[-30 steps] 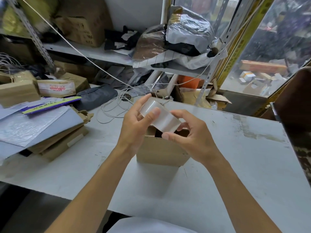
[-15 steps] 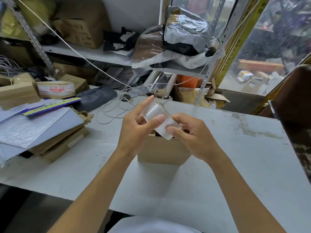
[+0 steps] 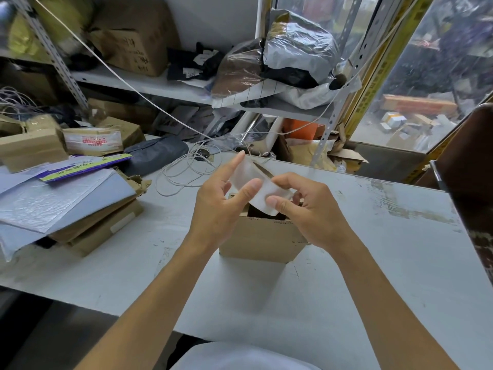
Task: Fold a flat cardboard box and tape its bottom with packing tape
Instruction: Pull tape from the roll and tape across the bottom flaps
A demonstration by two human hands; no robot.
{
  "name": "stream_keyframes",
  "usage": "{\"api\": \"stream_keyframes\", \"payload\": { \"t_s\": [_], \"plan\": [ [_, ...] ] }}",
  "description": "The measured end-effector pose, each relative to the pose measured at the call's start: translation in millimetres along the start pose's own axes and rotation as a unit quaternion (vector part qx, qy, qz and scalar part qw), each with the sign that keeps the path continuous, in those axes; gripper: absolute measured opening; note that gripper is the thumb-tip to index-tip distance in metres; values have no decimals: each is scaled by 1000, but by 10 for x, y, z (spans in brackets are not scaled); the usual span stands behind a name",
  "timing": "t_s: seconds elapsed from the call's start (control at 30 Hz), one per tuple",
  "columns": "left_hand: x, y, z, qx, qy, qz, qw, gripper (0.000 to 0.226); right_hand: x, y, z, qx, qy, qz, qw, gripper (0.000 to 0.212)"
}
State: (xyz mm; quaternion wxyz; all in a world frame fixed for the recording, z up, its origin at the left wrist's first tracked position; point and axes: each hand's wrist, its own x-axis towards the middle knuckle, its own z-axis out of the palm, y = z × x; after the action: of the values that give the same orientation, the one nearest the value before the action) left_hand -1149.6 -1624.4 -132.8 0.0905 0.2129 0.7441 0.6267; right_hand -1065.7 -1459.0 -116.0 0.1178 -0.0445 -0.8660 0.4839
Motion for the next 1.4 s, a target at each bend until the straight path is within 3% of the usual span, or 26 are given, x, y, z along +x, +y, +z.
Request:
{"api": "stream_keyframes", "payload": {
  "t_s": [0.2, 0.33, 0.57, 0.73, 0.93, 1.17, 1.4],
  "plan": [
    [-9, -7, 8, 34, -20, 38, 998, 60, 42, -90, 20, -34, 15, -31, 999, 23],
    [51, -41, -12, -103, -33, -26, 994, 54, 71, -116, -25, -43, 13, -48, 998, 31],
    [109, -26, -57, -223, -16, -103, 969, 45, 98, -14, -76, -68, -26, -33, 997, 56],
    [74, 32, 7, -78, 53, -51, 994, 40, 105, 41, -19, -66, -4, -30, 997, 53],
    [43, 97, 8, 49, 102, -23, 993, 45, 83, 84, -1, -78, -13, -22, 997, 51],
    [28, 93, 72, 80, 117, 19, 990, 23, 108, 24, 143, -45, -76, 15, 996, 51],
    [123, 66, -9, 91, 161, 50, 981, 13, 67, -9, 201, -5, -85, 9, 996, 50]
  ]
}}
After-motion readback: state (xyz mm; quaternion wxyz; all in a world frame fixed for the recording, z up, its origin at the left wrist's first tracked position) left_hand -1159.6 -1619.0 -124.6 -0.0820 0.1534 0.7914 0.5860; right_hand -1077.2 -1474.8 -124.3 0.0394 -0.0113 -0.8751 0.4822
